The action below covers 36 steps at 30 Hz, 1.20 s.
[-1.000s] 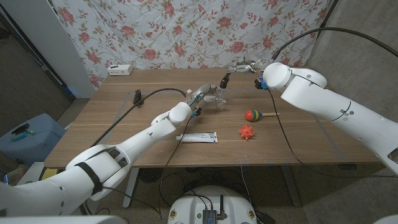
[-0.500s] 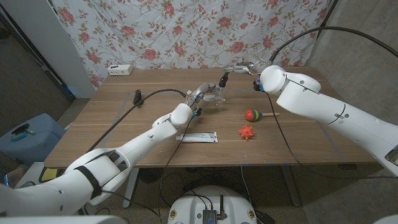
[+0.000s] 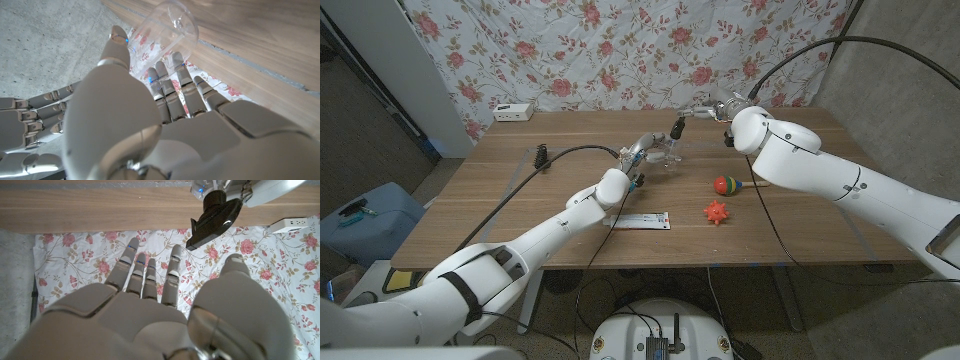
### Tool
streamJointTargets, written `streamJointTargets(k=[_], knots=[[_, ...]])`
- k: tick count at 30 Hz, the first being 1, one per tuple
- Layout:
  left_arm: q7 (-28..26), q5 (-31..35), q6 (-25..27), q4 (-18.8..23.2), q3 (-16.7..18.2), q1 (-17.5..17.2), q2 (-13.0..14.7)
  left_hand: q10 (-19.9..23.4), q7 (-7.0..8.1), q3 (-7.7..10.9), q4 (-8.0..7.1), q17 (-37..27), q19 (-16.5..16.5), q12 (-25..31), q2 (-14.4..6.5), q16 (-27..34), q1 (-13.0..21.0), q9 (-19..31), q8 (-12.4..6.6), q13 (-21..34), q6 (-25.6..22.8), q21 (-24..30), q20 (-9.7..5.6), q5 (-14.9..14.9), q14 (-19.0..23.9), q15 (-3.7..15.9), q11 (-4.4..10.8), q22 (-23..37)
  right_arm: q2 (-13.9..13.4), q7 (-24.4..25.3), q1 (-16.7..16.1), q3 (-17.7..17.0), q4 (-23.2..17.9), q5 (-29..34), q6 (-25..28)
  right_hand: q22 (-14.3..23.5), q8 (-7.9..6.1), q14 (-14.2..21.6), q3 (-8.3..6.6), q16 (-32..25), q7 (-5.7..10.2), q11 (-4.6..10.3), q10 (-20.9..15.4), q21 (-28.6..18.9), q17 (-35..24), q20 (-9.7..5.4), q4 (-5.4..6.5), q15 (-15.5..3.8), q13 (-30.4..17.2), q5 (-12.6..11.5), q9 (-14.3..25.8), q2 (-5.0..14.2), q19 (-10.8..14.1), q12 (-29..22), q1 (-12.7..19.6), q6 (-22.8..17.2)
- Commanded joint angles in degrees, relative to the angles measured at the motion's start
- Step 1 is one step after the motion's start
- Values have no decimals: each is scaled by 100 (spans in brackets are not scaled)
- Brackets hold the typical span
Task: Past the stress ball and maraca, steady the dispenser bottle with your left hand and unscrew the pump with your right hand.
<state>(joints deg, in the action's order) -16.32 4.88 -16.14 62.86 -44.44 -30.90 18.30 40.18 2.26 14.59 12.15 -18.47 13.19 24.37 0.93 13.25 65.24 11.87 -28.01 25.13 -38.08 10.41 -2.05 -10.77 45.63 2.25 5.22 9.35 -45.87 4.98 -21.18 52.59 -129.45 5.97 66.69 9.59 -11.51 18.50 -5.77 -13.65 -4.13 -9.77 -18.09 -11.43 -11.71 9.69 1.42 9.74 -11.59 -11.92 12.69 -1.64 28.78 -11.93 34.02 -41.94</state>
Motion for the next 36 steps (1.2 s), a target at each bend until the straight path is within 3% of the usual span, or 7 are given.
streamJointTargets(k=[1, 12, 36], knots=[[-217, 112, 15, 90, 12, -84, 26, 359, 112, 374, -342, -30, 35, 48, -721, 36, -361, 27, -50, 473, -527, 8, -466, -19, 362, 811, 302, 0, 169, -119, 366, 384, 47, -34, 459, 10, -43, 12, 40, 24, -72, -82, -6, 11, -15, 105, 27, 83, -22, -38, 36, -16, 29, 25, -79, 12], [-321, 172, 119, 202, 21, -143, 34, 369, 106, 377, -340, -32, 40, 51, -720, 40, -360, 26, -57, 476, -548, 7, -472, -20, 377, 808, 308, 0, 288, -90, 599, 633, 150, -199, 556, 10, -88, 57, 93, 38, -184, -191, -37, 25, -16, 221, 85, 193, -18, -34, 69, -36, 56, 17, -284, -37], [-264, 120, 158, 140, 8, -114, -17, 378, 122, 383, -357, -30, 41, 48, -730, 34, -387, 26, -59, 482, -556, 3, -474, -22, 392, 813, 309, 0, 588, 196, 1281, 1349, 450, -482, 1171, 14, -69, 98, 75, 62, -225, -264, 4, 32, -4, 249, 63, 210, -13, -40, 97, -9, 93, 41, -334, 63]])
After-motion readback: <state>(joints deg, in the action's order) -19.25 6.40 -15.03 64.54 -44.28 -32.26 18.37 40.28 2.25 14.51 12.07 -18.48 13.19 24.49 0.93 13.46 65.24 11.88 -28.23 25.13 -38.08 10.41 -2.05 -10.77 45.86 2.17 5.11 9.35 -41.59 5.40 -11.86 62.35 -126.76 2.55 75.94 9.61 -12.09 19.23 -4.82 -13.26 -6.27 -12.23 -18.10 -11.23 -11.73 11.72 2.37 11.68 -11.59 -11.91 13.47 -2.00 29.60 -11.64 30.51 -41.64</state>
